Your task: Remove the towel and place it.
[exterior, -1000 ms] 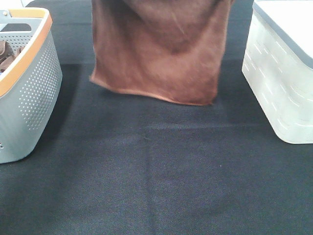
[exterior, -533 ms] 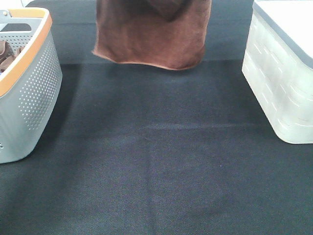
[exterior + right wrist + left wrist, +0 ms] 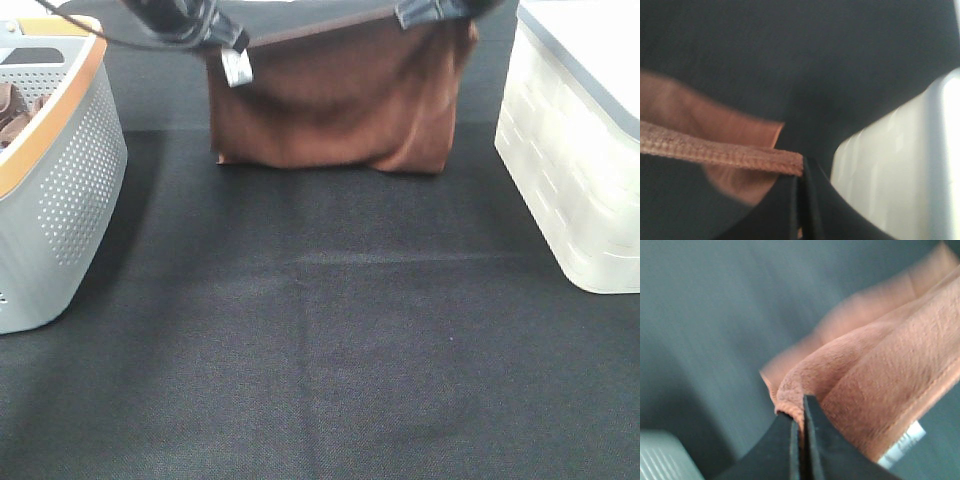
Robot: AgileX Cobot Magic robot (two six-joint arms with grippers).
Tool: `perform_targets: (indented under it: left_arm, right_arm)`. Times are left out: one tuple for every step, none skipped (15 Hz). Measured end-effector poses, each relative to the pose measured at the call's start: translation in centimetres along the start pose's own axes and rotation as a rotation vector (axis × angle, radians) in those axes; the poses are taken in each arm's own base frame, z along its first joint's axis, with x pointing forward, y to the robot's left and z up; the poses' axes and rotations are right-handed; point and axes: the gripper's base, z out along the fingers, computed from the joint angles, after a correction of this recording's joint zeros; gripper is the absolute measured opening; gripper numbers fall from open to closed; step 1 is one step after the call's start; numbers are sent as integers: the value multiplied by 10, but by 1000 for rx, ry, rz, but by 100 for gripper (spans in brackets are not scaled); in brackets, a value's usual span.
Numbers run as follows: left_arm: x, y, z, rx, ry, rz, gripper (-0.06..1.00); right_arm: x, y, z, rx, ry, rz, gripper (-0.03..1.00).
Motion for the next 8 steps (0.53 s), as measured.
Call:
perform_targets:
  left_arm:
    - [5, -2, 0, 24, 60, -9, 0]
    - [5, -2, 0, 24, 60, -9, 0]
    - [10, -4, -1, 43, 108, -14, 0]
    - [13, -6, -1, 67, 149, -26, 0]
    - [19, -9, -3, 101, 212, -41, 0]
    - [23, -11, -4, 122, 261, -45, 0]
    - [27, -13, -5, 140, 303, -49, 0]
    - [30, -15, -7, 163, 344, -56, 0]
  right_arm:
    - [5, 3, 0, -36, 58, -11, 0]
    - [5, 3, 0, -36, 58, -11, 0]
    - [11, 8, -1, -88, 122, -16, 0]
    - [16, 12, -2, -134, 178, -12, 0]
    - [22, 17, -4, -196, 246, 3, 0]
    - [25, 20, -6, -221, 283, 15, 0]
    - [28, 21, -7, -234, 320, 18, 0]
    - [30, 21, -8, -244, 344, 20, 0]
